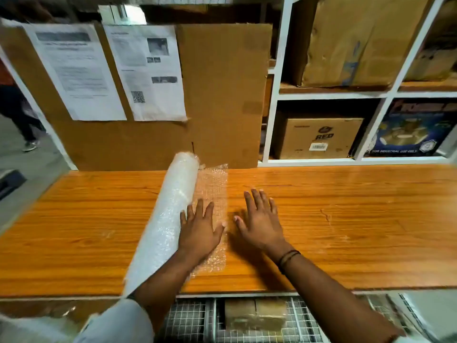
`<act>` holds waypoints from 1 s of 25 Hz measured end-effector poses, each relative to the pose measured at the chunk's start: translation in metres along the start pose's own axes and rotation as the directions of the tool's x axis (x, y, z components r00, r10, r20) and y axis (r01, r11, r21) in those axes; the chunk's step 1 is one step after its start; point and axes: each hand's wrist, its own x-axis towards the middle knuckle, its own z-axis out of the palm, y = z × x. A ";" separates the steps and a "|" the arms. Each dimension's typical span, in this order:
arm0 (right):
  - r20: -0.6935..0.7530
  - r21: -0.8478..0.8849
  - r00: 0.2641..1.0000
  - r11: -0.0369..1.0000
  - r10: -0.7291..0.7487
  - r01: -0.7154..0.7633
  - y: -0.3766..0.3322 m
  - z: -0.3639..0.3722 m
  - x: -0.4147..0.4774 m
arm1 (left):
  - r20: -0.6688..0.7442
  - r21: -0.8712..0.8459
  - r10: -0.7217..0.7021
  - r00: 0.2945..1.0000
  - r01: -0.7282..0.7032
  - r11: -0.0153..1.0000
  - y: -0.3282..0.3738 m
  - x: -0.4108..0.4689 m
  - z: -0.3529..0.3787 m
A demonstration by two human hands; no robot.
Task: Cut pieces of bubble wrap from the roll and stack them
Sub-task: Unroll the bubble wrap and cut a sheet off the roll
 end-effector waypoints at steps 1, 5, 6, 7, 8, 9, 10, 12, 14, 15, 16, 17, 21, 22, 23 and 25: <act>0.071 0.013 0.997 0.999 0.028 -0.029 0.000 0.012 -0.012 | 0.060 0.030 -0.015 0.998 0.013 0.999 -0.002 -0.009 0.008; 0.196 -0.013 0.978 0.998 0.064 -0.063 0.008 0.049 -0.046 | 0.145 0.042 -0.004 0.989 -0.002 0.999 -0.015 -0.030 0.042; 0.200 -0.029 0.977 0.998 0.068 -0.064 0.010 0.052 -0.047 | 0.155 0.032 0.005 0.988 -0.010 0.999 -0.018 -0.032 0.045; 0.204 -0.044 0.977 0.997 0.069 -0.061 0.011 0.054 -0.049 | 0.160 0.025 0.014 0.987 -0.019 1.000 -0.022 -0.032 0.049; 0.198 -0.056 0.978 0.997 0.071 -0.061 0.012 0.057 -0.051 | 0.166 0.022 0.024 0.986 -0.028 0.999 -0.026 -0.034 0.052; 0.175 -0.070 0.982 0.996 0.075 -0.064 0.013 0.060 -0.056 | 0.172 0.022 0.031 0.985 -0.035 0.999 -0.029 -0.037 0.057; 0.140 -0.089 0.986 0.993 0.095 -0.083 0.016 0.065 -0.061 | 0.180 0.018 0.039 0.983 -0.043 0.999 -0.033 -0.038 0.060; 0.073 -0.137 0.981 0.976 0.182 -0.171 0.022 0.071 -0.070 | 0.196 -0.026 0.047 0.980 -0.042 0.999 -0.038 -0.039 0.064; 0.035 -0.187 0.954 0.940 0.297 -0.286 0.028 0.075 -0.076 | 0.195 -0.047 0.060 0.979 -0.052 0.998 -0.042 -0.039 0.066; 0.033 -0.195 0.943 0.928 0.330 -0.318 0.029 0.076 -0.077 | 0.190 -0.053 0.065 0.980 -0.056 0.997 -0.044 -0.040 0.067; 0.047 -0.188 0.939 0.926 0.341 -0.327 0.028 0.078 -0.076 | 0.189 -0.058 0.061 0.980 -0.051 0.997 -0.044 -0.040 0.066; 0.068 -0.193 0.941 0.930 0.330 -0.313 0.026 0.080 -0.075 | 0.188 -0.063 0.064 0.980 -0.053 0.997 -0.046 -0.040 0.066; 0.096 -0.139 0.960 0.959 0.262 -0.248 0.001 0.082 -0.064 | 0.171 -0.091 0.109 0.979 -0.094 0.991 -0.043 -0.043 0.062; 0.077 -0.106 0.968 0.967 0.241 -0.232 -0.008 0.083 -0.061 | 0.167 -0.098 0.121 0.979 -0.106 0.989 -0.043 -0.044 0.063; 0.072 -0.064 0.976 0.977 0.207 -0.203 -0.018 0.083 -0.057 | 0.165 -0.103 0.132 0.977 -0.116 0.988 -0.043 -0.045 0.064; 0.093 0.006 0.991 0.996 0.093 -0.094 -0.041 0.089 -0.049 | 0.167 -0.115 0.148 0.975 -0.129 0.985 -0.045 -0.046 0.063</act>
